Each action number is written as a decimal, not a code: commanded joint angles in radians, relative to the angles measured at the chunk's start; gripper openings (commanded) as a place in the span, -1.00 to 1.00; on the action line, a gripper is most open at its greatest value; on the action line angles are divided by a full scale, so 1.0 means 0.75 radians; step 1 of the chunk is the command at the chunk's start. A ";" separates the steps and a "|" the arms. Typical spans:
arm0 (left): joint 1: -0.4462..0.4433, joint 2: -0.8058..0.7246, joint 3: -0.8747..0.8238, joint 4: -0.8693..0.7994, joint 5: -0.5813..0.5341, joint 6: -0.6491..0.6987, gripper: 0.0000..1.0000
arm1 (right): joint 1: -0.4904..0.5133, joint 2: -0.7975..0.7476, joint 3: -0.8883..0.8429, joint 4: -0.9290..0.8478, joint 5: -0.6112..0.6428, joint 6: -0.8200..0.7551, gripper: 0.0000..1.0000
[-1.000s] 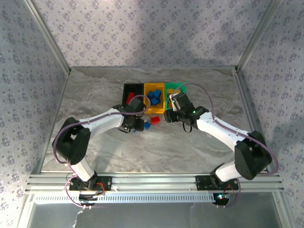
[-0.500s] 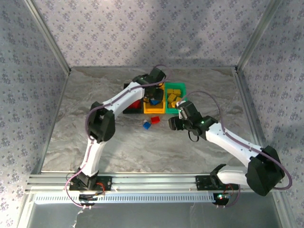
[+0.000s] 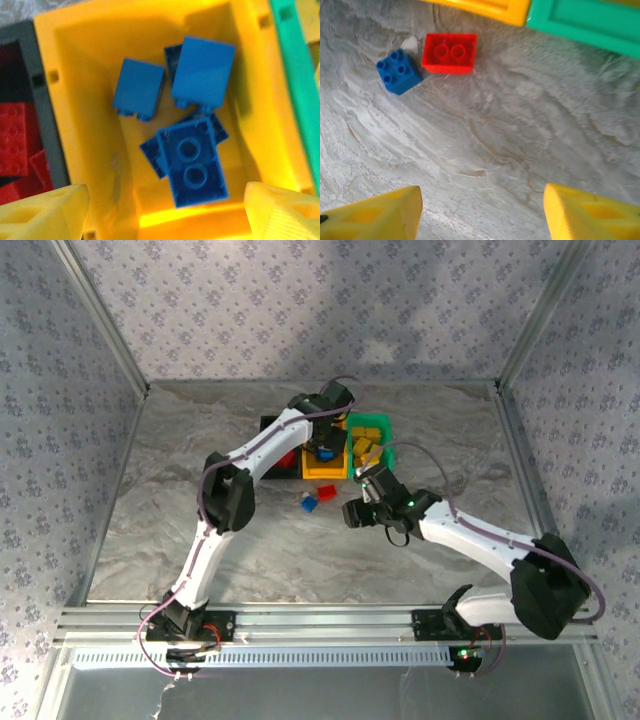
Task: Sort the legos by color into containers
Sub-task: Place the lego in the container, then pick up the lego from the center of the table.
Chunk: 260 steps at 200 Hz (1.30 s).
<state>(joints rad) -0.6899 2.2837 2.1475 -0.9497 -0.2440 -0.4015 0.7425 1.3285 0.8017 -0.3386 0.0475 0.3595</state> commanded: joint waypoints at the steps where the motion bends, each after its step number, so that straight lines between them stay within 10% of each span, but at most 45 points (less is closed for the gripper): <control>1: 0.002 -0.239 -0.185 0.112 -0.011 -0.021 0.61 | 0.048 0.086 0.054 0.063 -0.045 0.031 0.34; 130: 0.158 -1.233 -1.527 0.600 0.120 -0.280 0.60 | 0.151 0.703 0.640 0.031 -0.135 -0.130 0.34; 260: 0.171 -1.326 -1.743 0.622 0.120 -0.355 0.60 | 0.140 0.985 0.868 -0.165 0.010 -0.164 0.22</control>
<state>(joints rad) -0.5629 1.3163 0.8532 -0.4950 -0.1642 -0.6495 0.8444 2.0308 1.4303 -0.4179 0.0414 0.2420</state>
